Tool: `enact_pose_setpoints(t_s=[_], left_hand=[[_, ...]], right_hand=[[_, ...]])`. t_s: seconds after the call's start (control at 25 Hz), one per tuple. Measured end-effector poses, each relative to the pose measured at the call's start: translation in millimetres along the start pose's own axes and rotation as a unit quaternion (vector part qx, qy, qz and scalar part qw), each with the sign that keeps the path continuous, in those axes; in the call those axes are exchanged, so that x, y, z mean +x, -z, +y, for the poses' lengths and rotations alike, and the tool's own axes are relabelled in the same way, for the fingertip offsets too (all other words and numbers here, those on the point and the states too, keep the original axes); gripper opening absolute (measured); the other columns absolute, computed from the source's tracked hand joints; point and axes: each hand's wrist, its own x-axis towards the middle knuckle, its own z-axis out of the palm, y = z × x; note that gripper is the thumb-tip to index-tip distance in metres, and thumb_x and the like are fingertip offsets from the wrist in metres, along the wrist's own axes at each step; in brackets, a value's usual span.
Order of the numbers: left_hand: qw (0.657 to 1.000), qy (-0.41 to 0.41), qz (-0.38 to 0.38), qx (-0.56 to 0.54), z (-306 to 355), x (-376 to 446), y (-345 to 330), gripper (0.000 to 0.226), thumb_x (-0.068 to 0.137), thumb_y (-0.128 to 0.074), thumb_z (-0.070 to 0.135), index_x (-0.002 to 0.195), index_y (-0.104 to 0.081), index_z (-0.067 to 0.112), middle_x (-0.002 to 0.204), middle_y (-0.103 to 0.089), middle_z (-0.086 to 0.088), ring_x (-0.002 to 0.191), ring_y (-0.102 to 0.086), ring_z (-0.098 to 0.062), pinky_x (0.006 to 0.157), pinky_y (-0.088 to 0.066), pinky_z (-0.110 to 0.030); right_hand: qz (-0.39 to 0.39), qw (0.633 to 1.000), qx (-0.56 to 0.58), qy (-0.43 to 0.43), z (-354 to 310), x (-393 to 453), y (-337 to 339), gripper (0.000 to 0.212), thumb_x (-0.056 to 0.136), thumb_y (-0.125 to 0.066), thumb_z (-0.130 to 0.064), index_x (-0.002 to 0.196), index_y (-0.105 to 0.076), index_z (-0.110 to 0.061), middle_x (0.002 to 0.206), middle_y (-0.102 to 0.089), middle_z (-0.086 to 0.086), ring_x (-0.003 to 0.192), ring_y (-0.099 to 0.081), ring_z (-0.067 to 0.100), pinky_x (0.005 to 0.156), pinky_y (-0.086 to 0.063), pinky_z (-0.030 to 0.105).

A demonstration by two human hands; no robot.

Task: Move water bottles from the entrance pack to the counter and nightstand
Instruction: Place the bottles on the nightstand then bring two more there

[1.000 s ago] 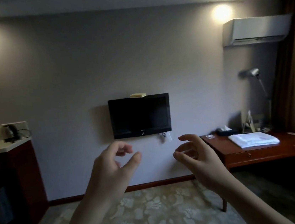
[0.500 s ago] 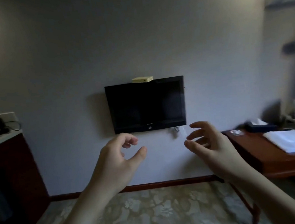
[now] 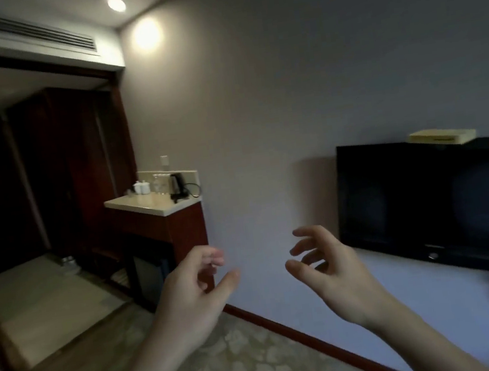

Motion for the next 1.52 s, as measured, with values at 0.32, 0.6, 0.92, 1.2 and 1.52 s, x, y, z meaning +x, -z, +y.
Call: enact_pose_setpoints(t_s=[0.32,0.6,0.92,1.2,1.52], left_hand=[[0.980,0.076,0.173,0.061,-131.2,162.7,79.2,0.021,0.084,-0.068,0.033,0.103,-0.058,0.036,0.100,-0.060,0.018,0.086,-0.059,-0.001,0.068,-0.045,-0.019],[0.966,0.126,0.185,0.129,-240.9,271.1,114.4,0.010,0.085,-0.068,0.035,0.094,-0.064,0.037,0.093,-0.066,0.014,0.087,-0.061,0.001,0.067,-0.046,-0.019],[0.934,0.183,0.251,0.175,-390.7,404.8,179.8,0.009,0.082,-0.071,0.030,0.087,-0.065,0.036,0.090,-0.067,0.011,0.082,-0.062,-0.001,0.065,-0.048,-0.021],[0.887,0.238,0.311,0.246,-522.7,481.4,275.7,0.015,0.082,-0.072,0.031,0.093,-0.062,0.033,0.094,-0.064,0.015,0.090,-0.062,-0.008,0.072,-0.051,-0.022],[0.901,0.223,0.300,0.221,-739.1,599.9,436.1,0.024,0.078,-0.071,0.041,0.100,-0.060,0.038,0.097,-0.063,0.020,0.092,-0.062,-0.005,0.074,-0.055,-0.024]], right_hand=[[-0.129,0.985,0.083,0.072,7.1,238.4,-164.0,0.038,0.088,-0.070,-0.035,0.123,-0.053,-0.036,0.104,-0.063,-0.010,0.089,-0.063,0.008,0.075,-0.056,0.029],[-0.234,0.956,0.140,0.108,38.0,387.9,-301.6,0.040,0.088,-0.067,-0.044,0.124,-0.048,-0.043,0.107,-0.063,-0.016,0.091,-0.062,-0.002,0.080,-0.056,0.026],[-0.303,0.917,0.224,0.129,78.0,581.1,-474.6,0.037,0.089,-0.068,-0.039,0.122,-0.051,-0.038,0.111,-0.063,-0.009,0.097,-0.063,0.012,0.082,-0.058,0.032],[-0.384,0.887,0.218,0.134,58.1,691.1,-682.0,0.032,0.090,-0.068,-0.037,0.119,-0.055,-0.036,0.106,-0.062,-0.013,0.090,-0.062,0.003,0.070,-0.050,0.015],[-0.393,0.892,0.199,0.102,37.5,823.8,-930.9,0.027,0.087,-0.070,-0.037,0.111,-0.057,-0.040,0.102,-0.066,-0.013,0.088,-0.064,0.003,0.071,-0.054,0.017]])
